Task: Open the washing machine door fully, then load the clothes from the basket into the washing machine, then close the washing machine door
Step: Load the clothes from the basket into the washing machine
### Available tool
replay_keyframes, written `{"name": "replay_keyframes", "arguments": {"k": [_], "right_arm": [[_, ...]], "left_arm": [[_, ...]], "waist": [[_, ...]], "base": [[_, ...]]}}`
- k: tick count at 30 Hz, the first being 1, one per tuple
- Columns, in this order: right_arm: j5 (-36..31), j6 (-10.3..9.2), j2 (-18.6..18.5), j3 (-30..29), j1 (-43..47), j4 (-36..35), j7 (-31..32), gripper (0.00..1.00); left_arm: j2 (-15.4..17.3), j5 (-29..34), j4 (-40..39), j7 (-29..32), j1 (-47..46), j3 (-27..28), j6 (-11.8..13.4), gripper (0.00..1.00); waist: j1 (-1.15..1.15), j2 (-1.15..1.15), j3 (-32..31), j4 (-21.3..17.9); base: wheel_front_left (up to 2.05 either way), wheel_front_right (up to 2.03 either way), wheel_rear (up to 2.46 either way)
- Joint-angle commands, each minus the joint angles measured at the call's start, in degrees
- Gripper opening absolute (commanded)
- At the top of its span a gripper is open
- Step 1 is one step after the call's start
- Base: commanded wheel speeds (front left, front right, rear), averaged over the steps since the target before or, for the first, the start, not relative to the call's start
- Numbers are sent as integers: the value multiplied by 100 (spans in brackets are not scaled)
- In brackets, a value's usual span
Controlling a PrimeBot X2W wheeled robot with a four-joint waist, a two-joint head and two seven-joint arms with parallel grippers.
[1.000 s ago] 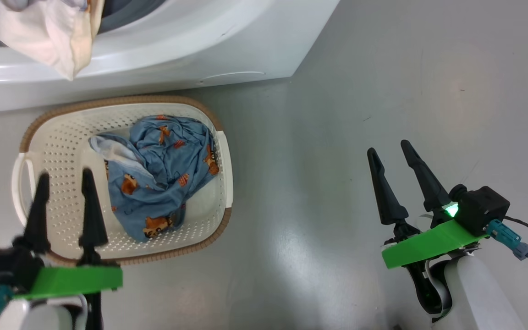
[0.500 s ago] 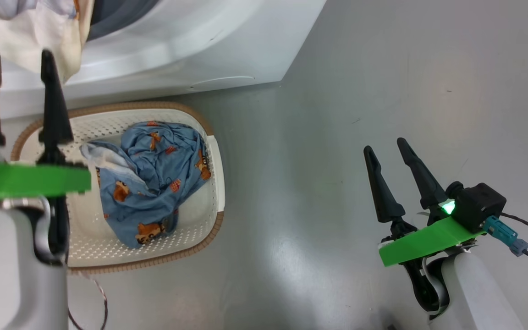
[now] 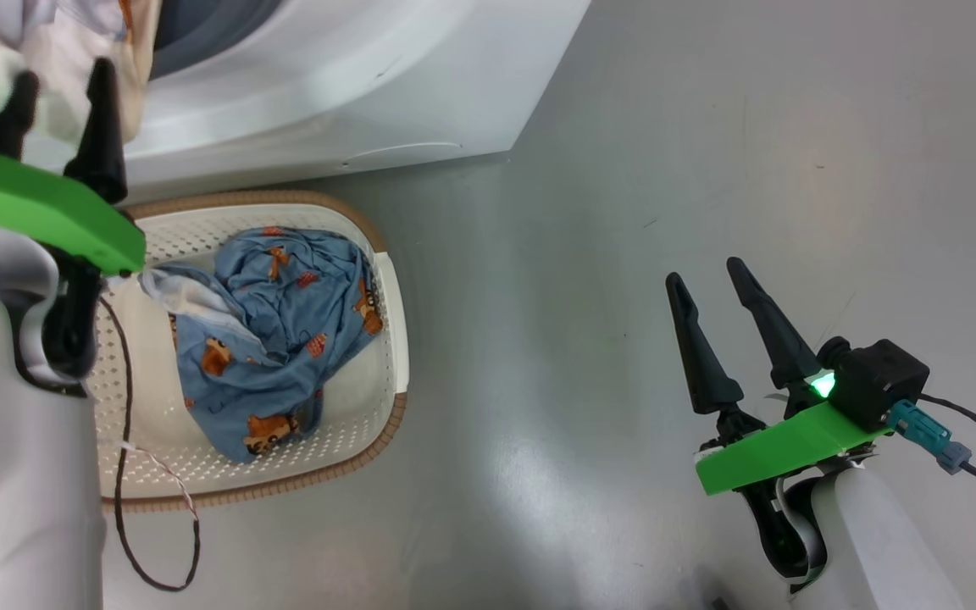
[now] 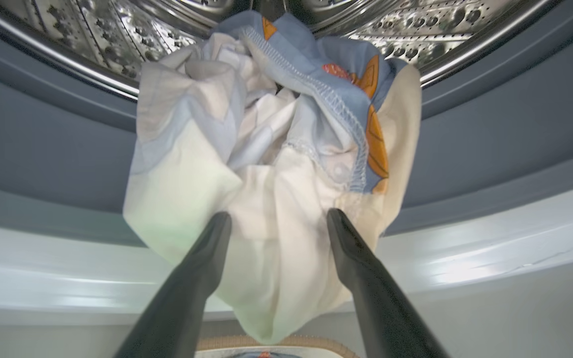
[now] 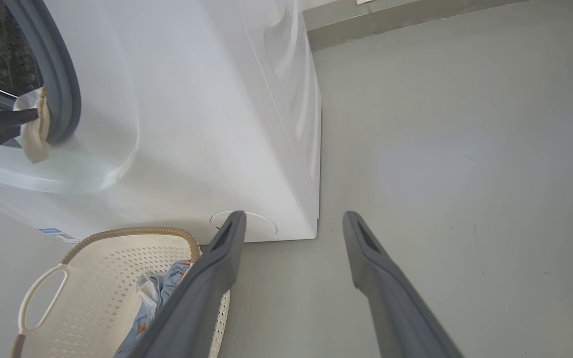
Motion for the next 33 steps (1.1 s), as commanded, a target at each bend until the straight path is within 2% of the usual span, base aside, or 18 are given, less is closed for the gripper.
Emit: {"name": "replay_keyframes", "arguments": {"k": [1,12,13,14,16,17,19,22,28,33], "right_arm": [[43,17,31,120,119,-90,-27,100],[79,17,31,154,118,-49,-27,100],[83,17,31,157,118,-46,-27,100],[85,17,31,160,117,-43,-27,100],[92,17,31,166,112,-36,-27,100],[93,17,31,167,107,-32,-27,100],[99,17,31,173,100,-28,-27,100],[109,17,31,190,86,-22,-27,100],[152,17,31,224,29,-39,-27,100],[206,17,31,255,32,-66,-27,100]], "left_arm": [[209,-26,-52,132,-82,152,49,100],[173,-402,674,1087,-670,148,146,100],[167,-431,723,1175,-692,136,143,93],[160,-463,763,1236,-715,135,144,69],[179,-471,840,1352,-762,99,145,9],[181,-482,869,1370,-794,95,147,0],[208,-449,924,1426,-853,27,132,0],[223,-362,853,1178,-998,-39,111,0],[405,176,739,-332,-1426,-236,64,0],[532,432,911,-1288,-1781,-390,-14,0]], "waist": [[0,0,2,3],[0,0,73,-5],[0,0,79,-8],[0,0,85,-10],[0,0,91,-14],[0,0,95,-15],[0,0,98,-16],[0,0,110,-20],[0,0,170,-56],[0,0,230,-119]], "base": [[0,0,0],[0,0,0],[0,0,0],[0,0,0],[0,0,0],[0,0,0],[0,0,0],[0,0,0],[0,0,0],[0,0,0]]}}
